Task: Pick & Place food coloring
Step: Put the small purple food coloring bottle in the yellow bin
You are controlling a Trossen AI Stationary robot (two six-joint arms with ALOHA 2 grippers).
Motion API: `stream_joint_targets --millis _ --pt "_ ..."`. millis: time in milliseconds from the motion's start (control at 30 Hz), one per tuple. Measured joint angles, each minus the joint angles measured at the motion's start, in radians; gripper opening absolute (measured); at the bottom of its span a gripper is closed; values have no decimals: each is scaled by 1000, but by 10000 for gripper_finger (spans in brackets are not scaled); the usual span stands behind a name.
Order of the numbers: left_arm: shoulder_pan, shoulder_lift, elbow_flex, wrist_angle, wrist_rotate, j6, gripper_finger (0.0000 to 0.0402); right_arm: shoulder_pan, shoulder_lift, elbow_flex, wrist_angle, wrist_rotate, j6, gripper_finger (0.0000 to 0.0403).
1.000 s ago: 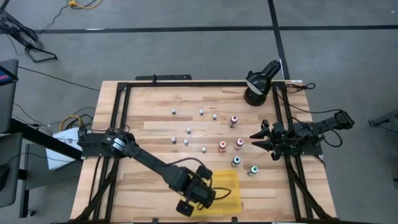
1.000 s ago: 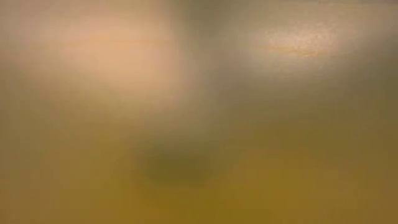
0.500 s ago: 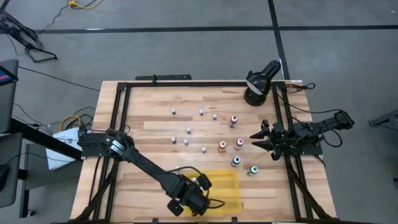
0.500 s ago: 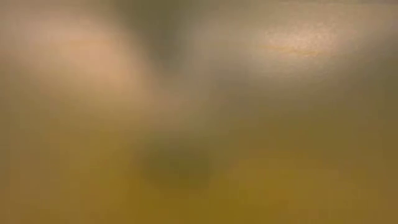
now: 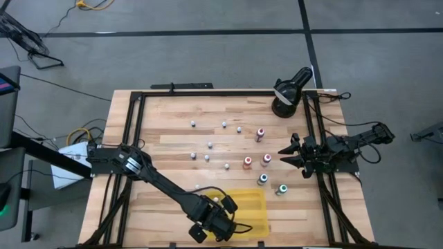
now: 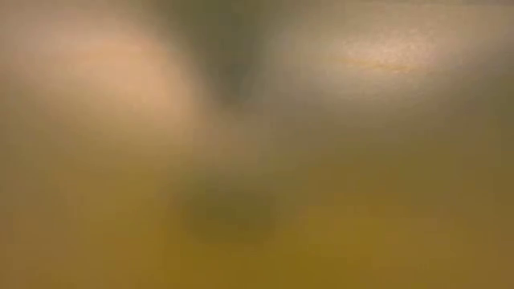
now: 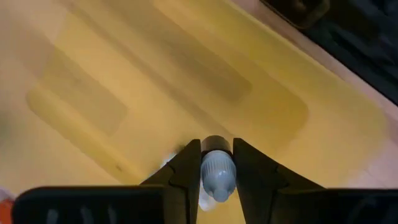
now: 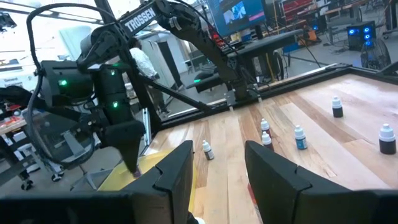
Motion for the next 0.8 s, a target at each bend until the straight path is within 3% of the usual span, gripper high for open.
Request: stream_joint_targets --millis 333,800 --pt "8 46 47 -46 5 -88 73 0 10 0 0 1 0 137" --pt "4 98 53 -87 49 -97 73 0 19 0 0 0 0 137"
